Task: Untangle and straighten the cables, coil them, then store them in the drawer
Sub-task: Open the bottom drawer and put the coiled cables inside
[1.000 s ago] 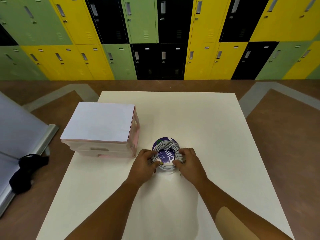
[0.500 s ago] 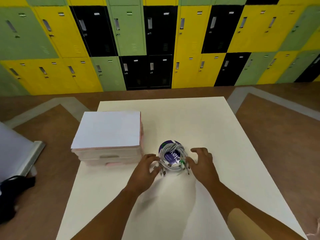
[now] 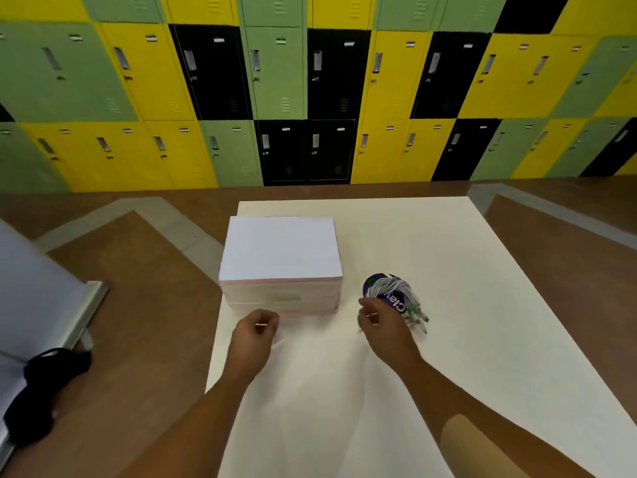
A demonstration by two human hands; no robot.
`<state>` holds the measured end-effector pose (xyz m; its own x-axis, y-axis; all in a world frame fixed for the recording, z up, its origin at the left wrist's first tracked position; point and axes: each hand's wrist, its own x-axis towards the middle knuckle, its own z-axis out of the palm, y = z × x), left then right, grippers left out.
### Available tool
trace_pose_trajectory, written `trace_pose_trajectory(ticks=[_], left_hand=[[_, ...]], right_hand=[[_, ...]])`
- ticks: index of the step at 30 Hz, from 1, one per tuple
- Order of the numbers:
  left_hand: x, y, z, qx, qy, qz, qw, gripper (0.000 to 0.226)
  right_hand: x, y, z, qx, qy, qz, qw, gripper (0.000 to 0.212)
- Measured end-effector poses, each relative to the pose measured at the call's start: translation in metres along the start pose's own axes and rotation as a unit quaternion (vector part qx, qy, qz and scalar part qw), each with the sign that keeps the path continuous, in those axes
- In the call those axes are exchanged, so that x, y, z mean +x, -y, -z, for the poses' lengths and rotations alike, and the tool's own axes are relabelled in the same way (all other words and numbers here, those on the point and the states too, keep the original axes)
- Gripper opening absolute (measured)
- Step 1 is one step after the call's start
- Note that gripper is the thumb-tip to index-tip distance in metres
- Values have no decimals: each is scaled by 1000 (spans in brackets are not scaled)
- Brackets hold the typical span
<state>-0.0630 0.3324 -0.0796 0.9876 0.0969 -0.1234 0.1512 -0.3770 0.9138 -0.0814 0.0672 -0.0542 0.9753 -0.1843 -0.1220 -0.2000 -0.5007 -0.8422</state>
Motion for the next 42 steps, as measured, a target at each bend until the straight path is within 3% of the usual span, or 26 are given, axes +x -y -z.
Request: trace_pose_trajectory(ticks=[5,9,12,15,20,25,27,31,36,42], left_hand=[[8,19,31,-44,-113,50,991,10],[19,15,37,-49,-152,54,986,26],[25,10,36,-67,-137,52,987,33],[29,9,36,-78,-141,49,986,25],[31,13,36,-75,-169,87,979,32],[28,20,42,-34,-169,116,978,35],[24,19,47,13,-163,122,979,31],[13,15,53,67,-130,116,982,19],[0,6,60,133,-89,99,982,10],[-17,7,69,199,-61,81,975,14]], right_hand=[[9,12,-34,50,23,-79,995,37],[30,-12,-55,73,25,-113,991,54],[23,18,-55,100,19,-116,988,37],[22,29,-57,96,-7,-119,988,21],[22,27,-62,171,-33,-148,974,15],[24,24,-62,174,-47,-154,971,22],[25,15,-61,139,-48,-153,977,21],[25,1,-58,30,-10,-146,989,43],[11,12,-50,-31,7,-126,992,11],[-8,13,-40,-36,33,-121,991,7]])
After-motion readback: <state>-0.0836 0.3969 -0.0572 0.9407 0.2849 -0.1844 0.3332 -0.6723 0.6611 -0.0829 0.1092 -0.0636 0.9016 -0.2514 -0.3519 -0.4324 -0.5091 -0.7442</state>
